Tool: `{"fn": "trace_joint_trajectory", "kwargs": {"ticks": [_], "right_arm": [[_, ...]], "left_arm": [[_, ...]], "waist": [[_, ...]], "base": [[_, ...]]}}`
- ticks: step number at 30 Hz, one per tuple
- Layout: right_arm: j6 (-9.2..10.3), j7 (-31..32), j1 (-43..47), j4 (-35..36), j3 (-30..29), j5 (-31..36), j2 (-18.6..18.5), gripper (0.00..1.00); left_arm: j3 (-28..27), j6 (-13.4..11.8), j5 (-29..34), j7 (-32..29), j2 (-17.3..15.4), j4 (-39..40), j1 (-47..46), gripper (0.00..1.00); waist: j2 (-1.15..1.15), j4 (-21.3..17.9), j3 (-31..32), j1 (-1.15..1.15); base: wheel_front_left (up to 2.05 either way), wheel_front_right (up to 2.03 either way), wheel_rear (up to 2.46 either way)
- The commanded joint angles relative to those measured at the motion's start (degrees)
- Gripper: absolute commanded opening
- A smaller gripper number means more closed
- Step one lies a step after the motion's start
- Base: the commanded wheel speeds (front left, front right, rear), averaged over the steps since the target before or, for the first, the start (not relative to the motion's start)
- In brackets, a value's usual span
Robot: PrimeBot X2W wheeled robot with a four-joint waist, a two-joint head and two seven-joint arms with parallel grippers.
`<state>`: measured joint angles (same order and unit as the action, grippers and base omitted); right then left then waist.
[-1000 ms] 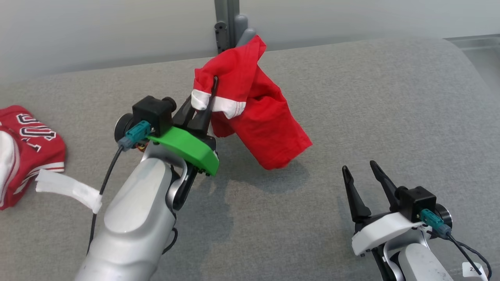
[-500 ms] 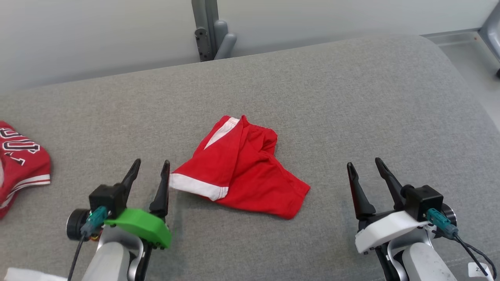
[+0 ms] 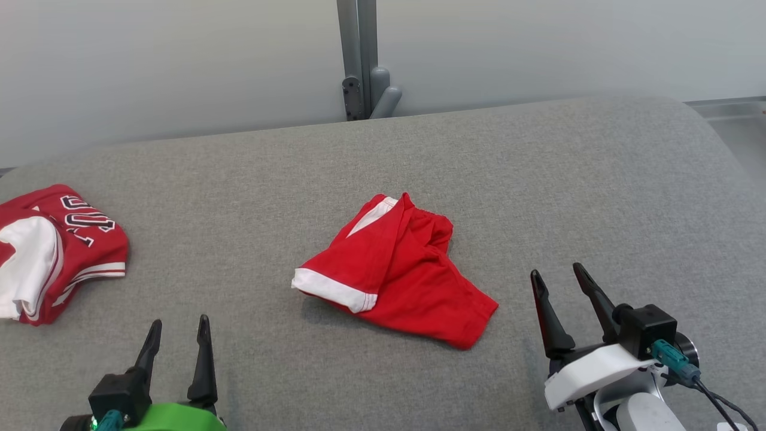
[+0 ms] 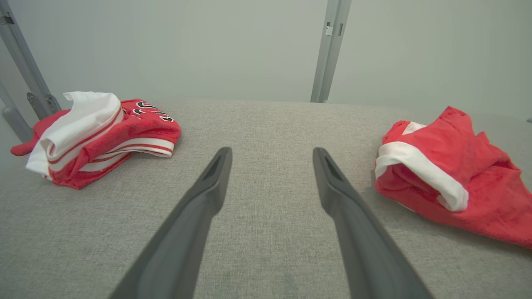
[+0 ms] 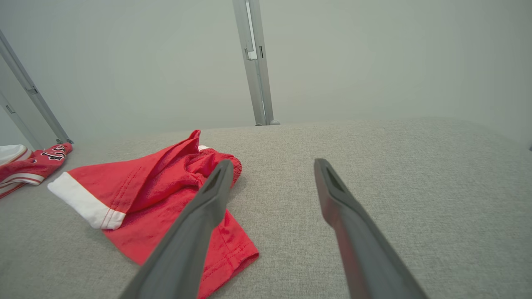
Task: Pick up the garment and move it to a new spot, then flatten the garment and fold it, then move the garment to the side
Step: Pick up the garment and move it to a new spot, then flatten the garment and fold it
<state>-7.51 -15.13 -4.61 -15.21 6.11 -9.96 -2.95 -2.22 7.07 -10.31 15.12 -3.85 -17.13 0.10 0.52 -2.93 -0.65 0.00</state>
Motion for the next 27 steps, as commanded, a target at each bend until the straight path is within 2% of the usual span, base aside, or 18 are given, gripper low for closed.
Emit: {"fn": "trace_joint_trajectory", "kwargs": {"ticks": [1,9,14,19,27], "right_arm": [[0.04,0.0,0.9,0.1,0.0,0.0,-0.1,1.0],[0.04,0.0,2.1,-0.2,-0.4,-0.2,-0.1,1.0],[0.04,0.0,1.2,-0.8,2.3,-0.9,-0.1,1.0],[0.04,0.0,-2.3,-4.2,9.7,-4.5,-0.5,1.0],[0.04,0.0,-10.3,-12.6,14.0,-8.7,-1.4,1.0]], "left_arm": [[-0.5,0.2,0.5,0.0,0.3,0.2,1.2,1.0],[-1.1,0.3,1.7,0.0,0.9,2.2,4.0,1.0],[0.7,0.4,1.0,0.1,0.9,2.0,2.5,1.0],[3.8,0.4,-0.2,0.1,0.9,1.2,0.6,1.0],[5.8,0.4,-0.5,0.0,0.9,0.8,-1.1,1.0]], "waist": [[-0.52,0.5,0.6,0.0],[-0.52,2.0,0.6,0.0],[-0.52,4.2,-0.7,0.0],[-0.52,8.3,-4.0,0.0],[-0.52,16.2,-7.3,0.0]], "base": [[0.0,0.0,0.0],[0.0,0.0,0.0],[0.0,0.0,0.0],[0.0,0.0,0.0],[0.0,0.0,0.0]]}}
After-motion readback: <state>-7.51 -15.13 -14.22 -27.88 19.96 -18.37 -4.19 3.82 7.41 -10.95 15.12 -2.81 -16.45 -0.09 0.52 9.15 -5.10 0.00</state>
